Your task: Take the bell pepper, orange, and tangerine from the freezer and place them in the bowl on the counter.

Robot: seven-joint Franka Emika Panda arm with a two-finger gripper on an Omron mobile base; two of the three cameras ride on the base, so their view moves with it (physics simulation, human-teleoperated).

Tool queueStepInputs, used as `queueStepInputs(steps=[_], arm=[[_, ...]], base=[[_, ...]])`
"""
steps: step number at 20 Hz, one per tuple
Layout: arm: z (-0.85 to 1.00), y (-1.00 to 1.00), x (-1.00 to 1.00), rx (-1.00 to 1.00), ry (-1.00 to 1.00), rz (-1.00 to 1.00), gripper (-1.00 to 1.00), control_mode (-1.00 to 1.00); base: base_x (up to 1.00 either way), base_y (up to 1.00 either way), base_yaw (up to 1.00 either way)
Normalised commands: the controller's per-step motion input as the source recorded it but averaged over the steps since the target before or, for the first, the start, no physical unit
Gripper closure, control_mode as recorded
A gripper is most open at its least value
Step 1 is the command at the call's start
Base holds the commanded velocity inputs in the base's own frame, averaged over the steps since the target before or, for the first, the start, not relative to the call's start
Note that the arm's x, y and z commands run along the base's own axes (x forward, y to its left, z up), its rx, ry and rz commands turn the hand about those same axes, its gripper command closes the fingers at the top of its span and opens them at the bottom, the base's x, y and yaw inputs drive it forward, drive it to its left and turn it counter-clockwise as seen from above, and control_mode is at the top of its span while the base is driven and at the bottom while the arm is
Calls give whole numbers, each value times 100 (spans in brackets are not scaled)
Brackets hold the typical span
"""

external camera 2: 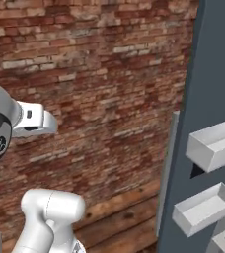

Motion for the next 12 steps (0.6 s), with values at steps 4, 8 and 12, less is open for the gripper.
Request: queueStepInputs(steps=[4, 8, 12], arm=[[0, 0, 0, 0, 0, 0, 100, 100], [0, 0, 0, 0, 0, 0, 100, 100], [0, 0, 0, 0, 0, 0, 100, 100]], base=[[89, 76, -63], [19, 31, -89], [19, 29, -86]])
